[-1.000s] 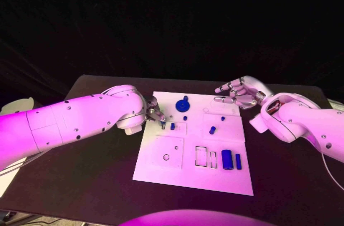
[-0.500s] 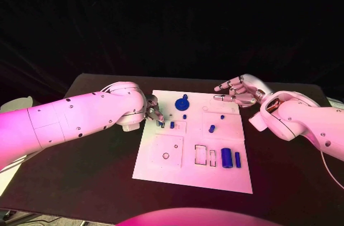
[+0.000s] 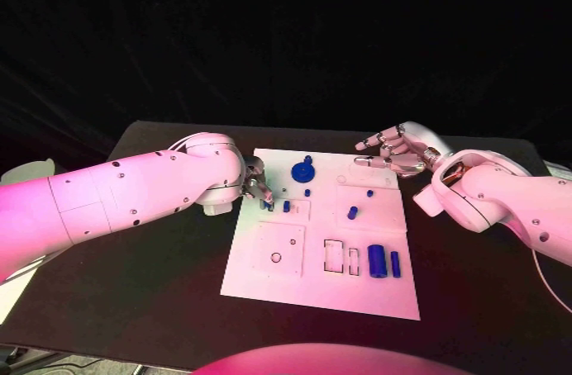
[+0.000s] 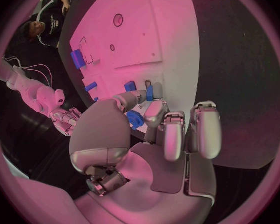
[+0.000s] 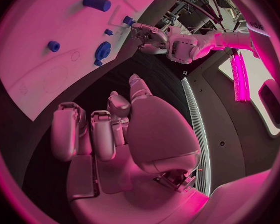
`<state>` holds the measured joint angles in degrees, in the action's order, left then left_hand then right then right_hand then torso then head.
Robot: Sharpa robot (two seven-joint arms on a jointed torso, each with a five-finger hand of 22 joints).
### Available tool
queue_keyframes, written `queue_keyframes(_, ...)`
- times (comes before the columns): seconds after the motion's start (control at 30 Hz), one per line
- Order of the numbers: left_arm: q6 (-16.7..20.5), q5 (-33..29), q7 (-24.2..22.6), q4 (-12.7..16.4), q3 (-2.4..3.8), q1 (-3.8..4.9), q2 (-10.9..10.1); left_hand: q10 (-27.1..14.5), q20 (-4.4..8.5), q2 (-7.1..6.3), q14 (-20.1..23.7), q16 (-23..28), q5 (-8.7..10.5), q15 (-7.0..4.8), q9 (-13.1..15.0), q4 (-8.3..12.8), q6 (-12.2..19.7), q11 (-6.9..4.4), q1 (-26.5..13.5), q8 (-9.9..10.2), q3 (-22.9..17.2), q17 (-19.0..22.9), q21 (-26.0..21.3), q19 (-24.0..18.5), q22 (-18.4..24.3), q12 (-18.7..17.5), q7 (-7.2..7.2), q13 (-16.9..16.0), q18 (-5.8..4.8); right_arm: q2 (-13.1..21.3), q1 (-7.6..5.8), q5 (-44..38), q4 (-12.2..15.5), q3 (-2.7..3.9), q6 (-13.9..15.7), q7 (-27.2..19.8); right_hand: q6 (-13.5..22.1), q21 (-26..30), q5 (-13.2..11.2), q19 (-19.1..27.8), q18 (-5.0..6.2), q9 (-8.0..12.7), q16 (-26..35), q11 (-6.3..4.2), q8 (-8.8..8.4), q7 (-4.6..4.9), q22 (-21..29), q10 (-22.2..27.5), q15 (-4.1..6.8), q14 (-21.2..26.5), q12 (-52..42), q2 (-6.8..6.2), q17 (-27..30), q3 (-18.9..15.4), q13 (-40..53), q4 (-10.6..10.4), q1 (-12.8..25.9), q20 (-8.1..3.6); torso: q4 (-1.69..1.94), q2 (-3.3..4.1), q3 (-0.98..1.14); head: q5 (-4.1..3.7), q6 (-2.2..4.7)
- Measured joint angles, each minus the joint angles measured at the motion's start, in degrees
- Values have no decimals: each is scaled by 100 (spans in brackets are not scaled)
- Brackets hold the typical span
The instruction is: Assemble the parts on the task board
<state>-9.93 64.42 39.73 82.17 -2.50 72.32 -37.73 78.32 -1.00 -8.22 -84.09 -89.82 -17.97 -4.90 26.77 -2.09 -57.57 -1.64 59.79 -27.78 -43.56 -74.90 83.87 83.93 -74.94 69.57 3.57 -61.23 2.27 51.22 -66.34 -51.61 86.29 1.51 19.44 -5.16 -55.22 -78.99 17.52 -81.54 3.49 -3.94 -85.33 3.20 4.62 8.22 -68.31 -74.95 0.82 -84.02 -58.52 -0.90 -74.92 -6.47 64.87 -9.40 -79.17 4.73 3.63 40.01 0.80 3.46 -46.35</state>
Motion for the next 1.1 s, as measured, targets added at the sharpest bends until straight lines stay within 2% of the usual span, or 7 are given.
queue_keyframes(0.2,6,15,8,4,-3,0,8,1,0,0,0,0,0,0,-30,16,-38,0,0,12,16,0,2,0,0,0,0,0,-3,-1,0,0,1,0,0,0,0,0,0,0,0,0,0,0,0,0,0,0,0,0,0,0,0,0,0,0,0,0,-2,0,4,13,8)
queue_keyframes(0.27,10,16,10,15,-4,-2,10,1,0,0,0,0,0,0,-33,16,-39,0,0,12,15,0,23,0,1,0,-1,1,-60,-1,0,0,2,0,0,0,0,0,0,0,0,0,0,0,0,0,0,0,0,0,0,0,0,0,0,0,0,0,-3,-1,5,14,10)
queue_keyframes(1.1,-49,-25,8,-40,-2,0,76,65,0,47,-1,0,10,0,-45,39,-80,-2,-46,0,39,-4,83,0,2,80,-22,-134,-54,4,-1,0,5,0,0,-1,0,0,23,0,0,0,0,0,0,0,0,0,0,0,0,0,1,0,-7,0,0,0,-6,2,5,-1,12)
